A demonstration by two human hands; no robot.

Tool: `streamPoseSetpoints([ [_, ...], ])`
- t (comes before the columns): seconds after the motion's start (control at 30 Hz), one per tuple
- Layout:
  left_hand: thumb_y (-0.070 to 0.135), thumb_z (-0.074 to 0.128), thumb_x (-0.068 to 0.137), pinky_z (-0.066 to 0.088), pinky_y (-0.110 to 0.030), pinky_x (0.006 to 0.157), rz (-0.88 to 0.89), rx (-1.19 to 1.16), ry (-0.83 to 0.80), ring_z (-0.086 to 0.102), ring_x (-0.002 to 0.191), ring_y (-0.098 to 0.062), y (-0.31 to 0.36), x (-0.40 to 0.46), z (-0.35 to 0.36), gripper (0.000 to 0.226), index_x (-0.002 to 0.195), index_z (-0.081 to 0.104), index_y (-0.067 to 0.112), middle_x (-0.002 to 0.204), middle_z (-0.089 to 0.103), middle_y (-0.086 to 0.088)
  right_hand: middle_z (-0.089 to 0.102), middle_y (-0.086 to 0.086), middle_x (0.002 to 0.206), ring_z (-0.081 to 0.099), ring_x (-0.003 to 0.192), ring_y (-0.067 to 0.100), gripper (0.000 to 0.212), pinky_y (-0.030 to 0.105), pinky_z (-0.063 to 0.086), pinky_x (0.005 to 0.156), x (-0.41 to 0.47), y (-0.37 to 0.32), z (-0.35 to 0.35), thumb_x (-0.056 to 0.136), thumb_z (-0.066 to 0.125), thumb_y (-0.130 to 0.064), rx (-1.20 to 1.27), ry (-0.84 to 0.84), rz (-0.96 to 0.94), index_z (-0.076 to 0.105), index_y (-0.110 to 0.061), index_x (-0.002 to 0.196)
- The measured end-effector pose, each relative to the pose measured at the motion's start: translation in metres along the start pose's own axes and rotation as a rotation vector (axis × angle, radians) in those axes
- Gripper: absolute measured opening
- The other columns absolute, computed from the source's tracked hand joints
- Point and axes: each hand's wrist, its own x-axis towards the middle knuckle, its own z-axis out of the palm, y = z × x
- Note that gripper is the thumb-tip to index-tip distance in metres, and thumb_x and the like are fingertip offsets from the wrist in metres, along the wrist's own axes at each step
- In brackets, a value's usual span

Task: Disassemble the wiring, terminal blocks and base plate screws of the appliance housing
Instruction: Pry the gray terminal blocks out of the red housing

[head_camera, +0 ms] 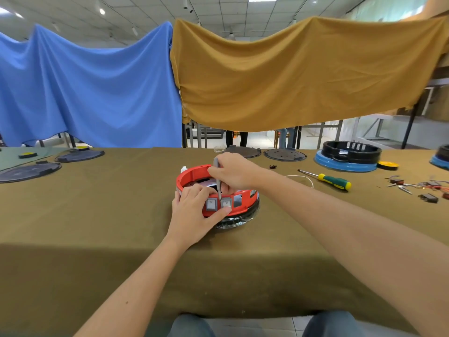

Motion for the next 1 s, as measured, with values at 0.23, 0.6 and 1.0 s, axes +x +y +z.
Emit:
streamPoseSetpoints([
  [0.23,0.075,0.044,0.078,0.023,-0.049,0.112,-0.017,0.017,-0.032,0.039,0.114,-0.008,-0.002,0.000,0.001,0.057,0.113,0.057,0.032,0.110,0.049,0.017,0.072,0.006,0.063,0.071,0.060,0.021,0.028,0.035,0.060,0.063,-0.029,0.032,-0.015,0.104,0.047,-0.027,0.183,0.142,-0.024,0.049,-0.010,0.082],
  [0.6,0.074,0.041,0.080,0.022,-0.051,0.111,-0.008,0.026,-0.052,0.040,0.114,-0.012,0.001,0.001,0.000,0.059,0.119,0.058,0.033,0.108,0.048,0.014,0.072,0.017,0.069,0.070,0.061,0.022,0.026,0.028,0.060,0.060,-0.025,0.032,-0.016,0.103,0.054,-0.027,0.325,-0.034,0.043,0.052,-0.006,0.088],
  [1.0,0.074,0.041,0.080,0.025,-0.053,0.111,-0.015,0.025,-0.062,0.039,0.112,-0.010,0.001,0.000,-0.002,0.060,0.119,0.059,0.032,0.107,0.046,0.015,0.072,0.010,0.065,0.067,0.053,0.013,0.031,0.021,0.053,0.052,-0.022,0.024,-0.010,0.104,0.049,-0.031,0.148,0.033,0.027,0.051,-0.008,0.084],
])
